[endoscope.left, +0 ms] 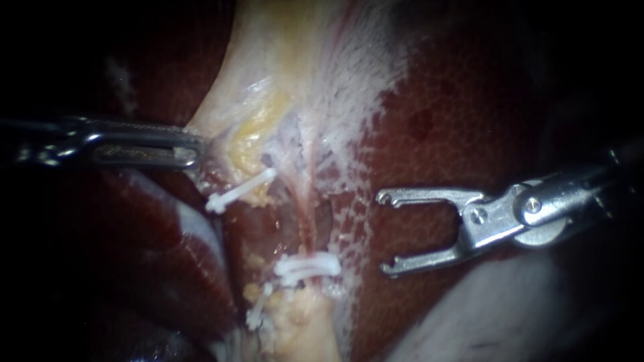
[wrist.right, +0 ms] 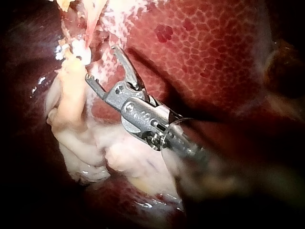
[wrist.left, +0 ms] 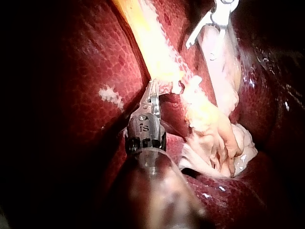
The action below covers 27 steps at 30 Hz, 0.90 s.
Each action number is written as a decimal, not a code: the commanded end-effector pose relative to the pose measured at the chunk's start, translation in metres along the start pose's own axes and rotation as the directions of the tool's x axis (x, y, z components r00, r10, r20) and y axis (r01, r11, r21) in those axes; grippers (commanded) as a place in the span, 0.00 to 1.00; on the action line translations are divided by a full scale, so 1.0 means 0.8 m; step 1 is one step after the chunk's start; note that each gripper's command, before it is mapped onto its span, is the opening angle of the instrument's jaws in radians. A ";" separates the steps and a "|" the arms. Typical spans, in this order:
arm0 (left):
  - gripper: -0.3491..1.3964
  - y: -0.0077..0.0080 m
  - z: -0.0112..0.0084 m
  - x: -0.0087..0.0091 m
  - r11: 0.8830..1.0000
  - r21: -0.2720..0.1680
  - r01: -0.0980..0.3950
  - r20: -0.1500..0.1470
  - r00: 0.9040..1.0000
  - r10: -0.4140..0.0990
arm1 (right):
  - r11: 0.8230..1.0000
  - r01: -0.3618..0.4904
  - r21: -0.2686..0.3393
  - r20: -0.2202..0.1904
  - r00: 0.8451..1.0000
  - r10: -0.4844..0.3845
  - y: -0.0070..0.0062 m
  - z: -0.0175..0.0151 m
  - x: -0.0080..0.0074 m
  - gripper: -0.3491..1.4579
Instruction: Going back second clip right tube
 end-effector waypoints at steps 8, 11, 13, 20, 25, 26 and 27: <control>0.14 -0.0022 0.0026 0.0012 1.000 0.020 -0.005 -0.023 1.000 0.005 | 1.000 0.000 0.001 -0.001 1.000 0.000 0.0000 -0.0002 -0.0001 0.52; 0.14 -0.0027 0.0026 0.0011 1.000 0.020 -0.005 -0.023 1.000 0.005 | 1.000 0.000 0.001 -0.001 1.000 0.000 0.0000 -0.0002 -0.0001 0.52; 0.14 -0.0029 0.0026 0.0010 1.000 0.020 -0.004 -0.023 1.000 0.005 | 1.000 0.000 0.001 -0.001 1.000 0.000 0.0000 -0.0003 -0.0001 0.52; 0.14 -0.0031 0.0031 0.0011 1.000 0.024 -0.006 -0.026 1.000 0.007 | 1.000 0.000 0.001 -0.001 1.000 0.000 0.0000 -0.0003 -0.0001 0.52; 0.14 -0.0031 0.0031 0.0011 1.000 0.024 -0.006 -0.026 1.000 0.007 | 1.000 0.000 0.001 -0.001 1.000 0.000 0.0000 -0.0004 -0.0001 0.52; 0.14 -0.0031 0.0031 0.0011 1.000 0.024 -0.006 -0.026 1.000 0.007 | 1.000 0.000 0.001 -0.001 1.000 0.000 0.0000 -0.0004 -0.0001 0.52; 0.14 -0.0031 0.0031 0.0012 1.000 0.024 -0.006 -0.026 1.000 0.007 | 1.000 0.000 0.001 -0.001 1.000 0.000 0.0000 -0.0004 -0.0001 0.52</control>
